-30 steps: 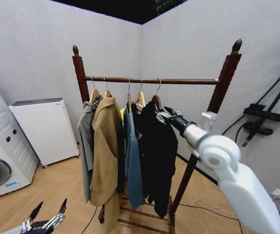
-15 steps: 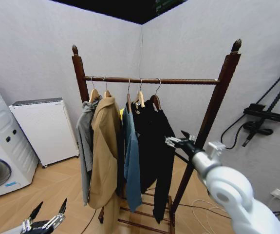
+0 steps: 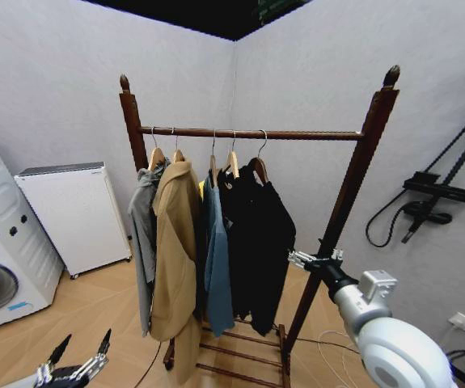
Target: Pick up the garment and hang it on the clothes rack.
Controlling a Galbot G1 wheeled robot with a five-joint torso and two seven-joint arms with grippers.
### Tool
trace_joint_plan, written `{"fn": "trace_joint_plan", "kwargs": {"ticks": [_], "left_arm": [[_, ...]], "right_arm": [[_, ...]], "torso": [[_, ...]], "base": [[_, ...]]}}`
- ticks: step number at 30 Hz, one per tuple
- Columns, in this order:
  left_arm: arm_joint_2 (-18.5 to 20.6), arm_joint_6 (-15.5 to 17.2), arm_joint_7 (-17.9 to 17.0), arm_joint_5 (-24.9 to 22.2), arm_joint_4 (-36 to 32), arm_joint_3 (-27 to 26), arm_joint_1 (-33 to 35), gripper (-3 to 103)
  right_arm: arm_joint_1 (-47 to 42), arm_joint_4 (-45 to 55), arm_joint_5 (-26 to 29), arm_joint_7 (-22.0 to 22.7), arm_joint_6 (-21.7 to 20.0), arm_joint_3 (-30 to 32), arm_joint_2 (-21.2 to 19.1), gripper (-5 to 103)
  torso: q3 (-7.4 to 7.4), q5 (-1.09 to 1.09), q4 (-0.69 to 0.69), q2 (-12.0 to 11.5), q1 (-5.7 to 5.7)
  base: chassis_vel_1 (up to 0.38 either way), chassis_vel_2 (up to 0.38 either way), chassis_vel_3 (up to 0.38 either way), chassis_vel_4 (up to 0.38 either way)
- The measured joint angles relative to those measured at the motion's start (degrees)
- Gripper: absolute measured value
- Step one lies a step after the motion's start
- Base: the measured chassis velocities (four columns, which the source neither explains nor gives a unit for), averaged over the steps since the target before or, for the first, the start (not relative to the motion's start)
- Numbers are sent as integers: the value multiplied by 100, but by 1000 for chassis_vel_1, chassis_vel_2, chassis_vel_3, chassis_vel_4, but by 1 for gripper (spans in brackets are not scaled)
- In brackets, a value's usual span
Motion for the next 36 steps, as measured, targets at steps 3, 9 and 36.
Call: {"fn": "trace_joint_plan", "kwargs": {"ticks": [3, 9, 36], "left_arm": [[0, 0, 0, 0, 0, 0, 0, 100], [0, 0, 0, 0, 0, 0, 0, 100], [0, 0, 1, 0, 0, 0, 0, 100]], "right_arm": [[-323, -9, -147, 1, 9, 107, 134, 100], [-551, -15, -270, 8, 36, 249, 245, 100], [167, -24, -57, -316, -70, -27, 73, 100]], "torso": [[0, 1, 0, 0, 0], [0, 0, 0, 0, 0], [1, 1, -1, 0, 1]], "base": [[0, 0, 0, 0], [-52, -54, -42, -41], [-61, -110, -112, -60]]}}
